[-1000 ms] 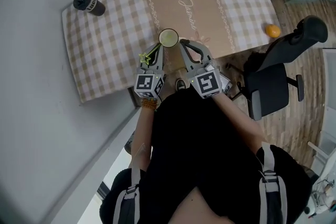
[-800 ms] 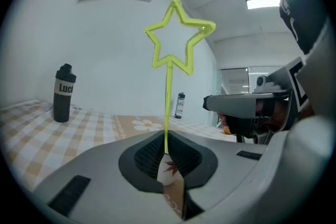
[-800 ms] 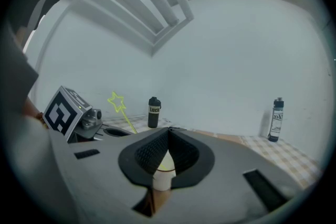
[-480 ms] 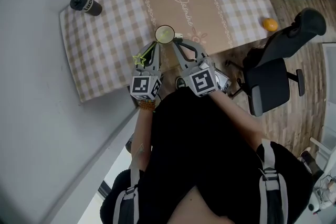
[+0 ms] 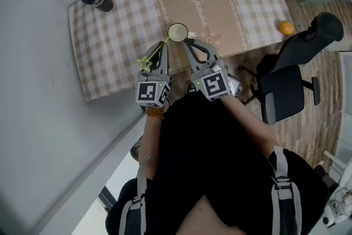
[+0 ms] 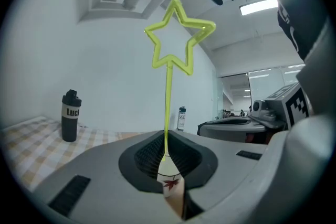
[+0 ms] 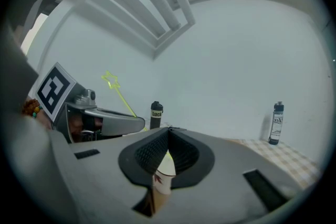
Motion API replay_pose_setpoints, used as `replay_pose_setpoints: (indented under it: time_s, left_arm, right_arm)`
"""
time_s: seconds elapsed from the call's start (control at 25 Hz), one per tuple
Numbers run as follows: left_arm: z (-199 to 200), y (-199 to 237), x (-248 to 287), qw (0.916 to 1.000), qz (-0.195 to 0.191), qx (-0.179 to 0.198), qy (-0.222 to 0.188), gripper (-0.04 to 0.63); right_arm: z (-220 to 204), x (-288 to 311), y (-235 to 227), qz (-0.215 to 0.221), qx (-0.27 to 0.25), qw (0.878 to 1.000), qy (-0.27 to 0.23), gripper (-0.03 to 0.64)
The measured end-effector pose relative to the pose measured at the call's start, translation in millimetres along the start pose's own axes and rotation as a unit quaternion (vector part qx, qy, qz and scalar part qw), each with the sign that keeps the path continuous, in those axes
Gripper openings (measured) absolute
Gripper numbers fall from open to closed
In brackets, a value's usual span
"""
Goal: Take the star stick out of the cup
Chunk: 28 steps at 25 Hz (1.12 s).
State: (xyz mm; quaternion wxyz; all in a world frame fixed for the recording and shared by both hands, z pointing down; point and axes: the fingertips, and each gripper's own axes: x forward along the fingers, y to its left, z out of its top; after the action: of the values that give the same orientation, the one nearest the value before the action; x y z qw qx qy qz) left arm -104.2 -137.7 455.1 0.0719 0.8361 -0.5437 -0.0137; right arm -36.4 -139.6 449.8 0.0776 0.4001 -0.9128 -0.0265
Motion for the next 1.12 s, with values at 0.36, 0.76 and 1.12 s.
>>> replay_pose_setpoints:
  time_s: [0.36, 0.76, 1.12]
  left_arm:
    - [16, -2, -27, 0.9997, 0.016, 0.002, -0.018, 0.015]
    - [12, -1, -49, 0.9991, 0.035, -0.003, -0.022, 0.015]
    - [2, 2, -60, 0.9986, 0.052, -0.004, -0.012, 0.014]
  right_arm:
    - [10, -7, 6, -0.005, 0.001, 1.000, -0.015, 0.006]
    - [6, -13, 21, 0.009, -0.002, 1.000, -0.014, 0.006]
    - [2, -16, 35, 0.022, 0.006, 1.000, -0.002, 0.006]
